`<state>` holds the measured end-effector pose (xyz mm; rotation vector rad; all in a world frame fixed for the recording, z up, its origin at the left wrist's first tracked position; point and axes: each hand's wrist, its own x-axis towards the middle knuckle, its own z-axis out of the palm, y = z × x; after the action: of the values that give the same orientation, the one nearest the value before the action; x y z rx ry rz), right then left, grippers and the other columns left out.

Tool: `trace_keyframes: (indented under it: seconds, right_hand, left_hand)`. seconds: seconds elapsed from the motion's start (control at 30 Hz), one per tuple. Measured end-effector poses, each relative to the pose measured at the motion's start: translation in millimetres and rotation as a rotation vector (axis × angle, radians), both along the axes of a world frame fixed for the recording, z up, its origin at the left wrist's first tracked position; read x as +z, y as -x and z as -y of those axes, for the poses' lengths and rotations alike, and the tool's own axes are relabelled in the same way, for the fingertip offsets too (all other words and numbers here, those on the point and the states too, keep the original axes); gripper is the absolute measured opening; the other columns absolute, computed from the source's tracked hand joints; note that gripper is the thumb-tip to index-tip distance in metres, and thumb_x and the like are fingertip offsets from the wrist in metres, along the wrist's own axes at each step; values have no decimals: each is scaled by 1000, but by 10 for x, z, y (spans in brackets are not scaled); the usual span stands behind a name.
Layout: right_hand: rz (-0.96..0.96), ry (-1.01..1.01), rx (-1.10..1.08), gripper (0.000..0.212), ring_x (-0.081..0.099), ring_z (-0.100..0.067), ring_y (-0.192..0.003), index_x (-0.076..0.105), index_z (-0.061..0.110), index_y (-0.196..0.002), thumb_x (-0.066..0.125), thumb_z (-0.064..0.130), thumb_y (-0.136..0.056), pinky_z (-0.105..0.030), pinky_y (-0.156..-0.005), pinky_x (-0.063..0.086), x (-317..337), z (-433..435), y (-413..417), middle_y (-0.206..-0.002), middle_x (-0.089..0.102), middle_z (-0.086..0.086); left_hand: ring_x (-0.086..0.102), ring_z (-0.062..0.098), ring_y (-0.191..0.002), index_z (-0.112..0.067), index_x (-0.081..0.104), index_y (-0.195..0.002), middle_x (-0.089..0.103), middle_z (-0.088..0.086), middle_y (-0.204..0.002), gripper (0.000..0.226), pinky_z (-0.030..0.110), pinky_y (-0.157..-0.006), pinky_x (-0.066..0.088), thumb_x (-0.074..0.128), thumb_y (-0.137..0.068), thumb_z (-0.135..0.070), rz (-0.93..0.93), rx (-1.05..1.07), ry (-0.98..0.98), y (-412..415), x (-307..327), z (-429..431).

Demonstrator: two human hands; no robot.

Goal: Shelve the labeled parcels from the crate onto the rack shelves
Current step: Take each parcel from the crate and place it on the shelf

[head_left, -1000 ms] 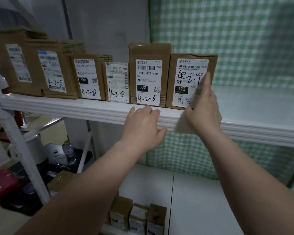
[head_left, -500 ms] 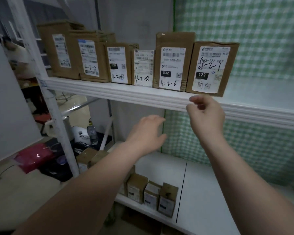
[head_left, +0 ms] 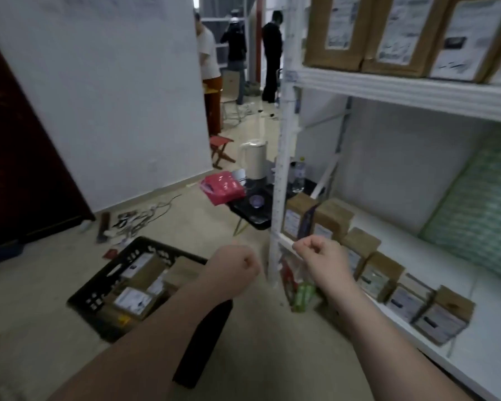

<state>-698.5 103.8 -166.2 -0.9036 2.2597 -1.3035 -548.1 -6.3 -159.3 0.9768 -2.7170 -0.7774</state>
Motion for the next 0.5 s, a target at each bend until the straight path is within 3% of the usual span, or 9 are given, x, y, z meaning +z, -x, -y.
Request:
trace_keyframes:
  seconds: [0.1, 0.23, 0.37, 0.5]
  right_hand:
    - [52, -135, 124, 37, 54, -20, -60, 57, 10, -57, 63, 22, -90, -35, -63, 43, -425, 419, -635, -58, 56, -7]
    - [89, -324, 326, 33, 50, -15, -59, 66, 10, -65, 56, 20, -95, -29, -57, 33, -828, 769, -1298, -62, 60, -4]
    - [133, -462, 448, 26, 55, -12, -65, 66, 18, -71, 58, 22, -95, -23, -55, 38, -1160, 1024, -1640, -66, 61, 6]
    - [153, -565, 491, 17, 56, -12, -73, 66, 23, -80, 57, 24, -95, -24, -64, 42, -1469, 1265, -1732, -78, 61, 7]
  left_hand:
    - [49, 15, -66, -13, 51, -70, 51, 0, -67, 28, 25, -57, 32, 53, -95, -25, 42, 183, -89, -869, -328, 304]
    - [57, 15, -76, -8, 65, -85, 62, 2, -80, 26, 24, -62, 40, 51, -96, -27, 119, 370, -202, -1723, -689, 521]
    - [53, 2, -76, -27, 60, -80, 58, -12, -82, 19, 18, -60, 40, 51, -96, -27, 133, 482, -287, -2224, -1030, 643]
    - [53, 4, -79, -28, 62, -95, 55, -15, -82, 12, 16, -62, 39, 50, -96, -26, 167, 521, -355, -2458, -1271, 759]
